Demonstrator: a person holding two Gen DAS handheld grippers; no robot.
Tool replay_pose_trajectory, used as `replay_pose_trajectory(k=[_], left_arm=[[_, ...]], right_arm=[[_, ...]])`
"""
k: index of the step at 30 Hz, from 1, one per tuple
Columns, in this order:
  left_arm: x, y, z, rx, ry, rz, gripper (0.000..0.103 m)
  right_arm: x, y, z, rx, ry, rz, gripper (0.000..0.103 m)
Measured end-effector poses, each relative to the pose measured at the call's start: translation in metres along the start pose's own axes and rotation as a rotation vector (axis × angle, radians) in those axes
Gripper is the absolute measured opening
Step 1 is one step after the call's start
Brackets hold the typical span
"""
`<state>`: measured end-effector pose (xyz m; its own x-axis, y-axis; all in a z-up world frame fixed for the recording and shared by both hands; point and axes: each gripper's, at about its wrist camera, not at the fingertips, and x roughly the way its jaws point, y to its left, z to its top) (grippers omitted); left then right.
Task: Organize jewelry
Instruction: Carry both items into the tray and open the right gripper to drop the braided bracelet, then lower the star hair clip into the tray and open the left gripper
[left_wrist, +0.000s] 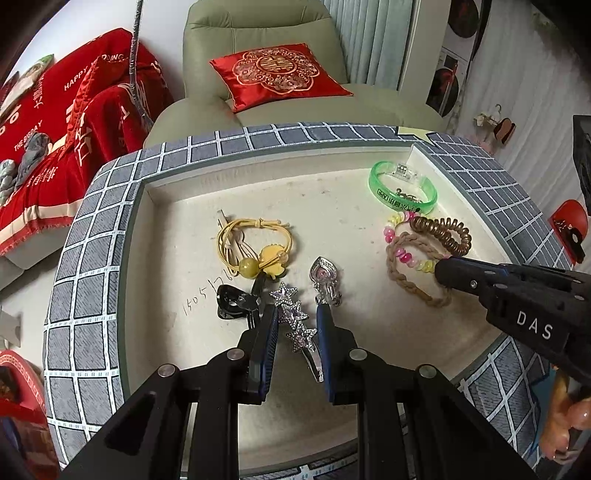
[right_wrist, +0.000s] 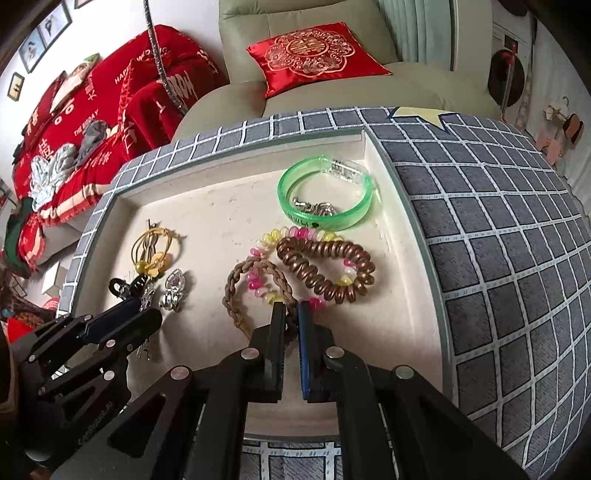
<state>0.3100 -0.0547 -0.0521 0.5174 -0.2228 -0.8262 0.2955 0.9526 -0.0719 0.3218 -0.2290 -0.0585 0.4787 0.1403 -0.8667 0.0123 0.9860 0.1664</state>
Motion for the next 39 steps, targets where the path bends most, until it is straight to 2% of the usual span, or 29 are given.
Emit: replay_pose_trajectory(k=[9, 15, 16, 18, 19, 20, 27, 39], left_arm=[[0.001, -0.002, 0.0, 0.012, 0.011, 0.013, 0.037], [-0.003, -0.005, -0.002, 0.022, -0.002, 0.012, 0.037], [-0.005, -0.005, -0.002, 0.024, -0.007, 0.01, 0.037], [-0.007, -0.004, -0.003, 0.023, -0.015, -0.001, 0.037], [-0.009, -0.004, -0.003, 0.018, -0.021, -0.01, 0.037], [-0.01, -0.004, -0.003, 0.014, -0.027, -0.014, 0.037], [-0.016, 0.003, -0.001, -0.025, -0.042, -0.039, 0.037], [-0.013, 0.005, 0.001, -0.009, -0.008, -0.019, 0.038]], right_arm=[[0.003, -0.001, 0.001, 0.004, 0.033, 0.016, 0.008], [-0.003, -0.005, -0.001, 0.044, 0.029, 0.054, 0.009], [-0.005, -0.006, -0.002, 0.051, 0.028, 0.066, 0.012], [-0.008, -0.006, -0.002, 0.058, 0.028, 0.087, 0.033], [-0.011, -0.006, -0.002, 0.061, 0.02, 0.098, 0.055], [-0.014, -0.006, -0.002, 0.062, 0.01, 0.099, 0.062], [-0.037, -0.007, -0.001, 0.08, -0.042, 0.124, 0.062], [-0.05, -0.013, 0.0, 0.084, -0.053, 0.124, 0.063]])
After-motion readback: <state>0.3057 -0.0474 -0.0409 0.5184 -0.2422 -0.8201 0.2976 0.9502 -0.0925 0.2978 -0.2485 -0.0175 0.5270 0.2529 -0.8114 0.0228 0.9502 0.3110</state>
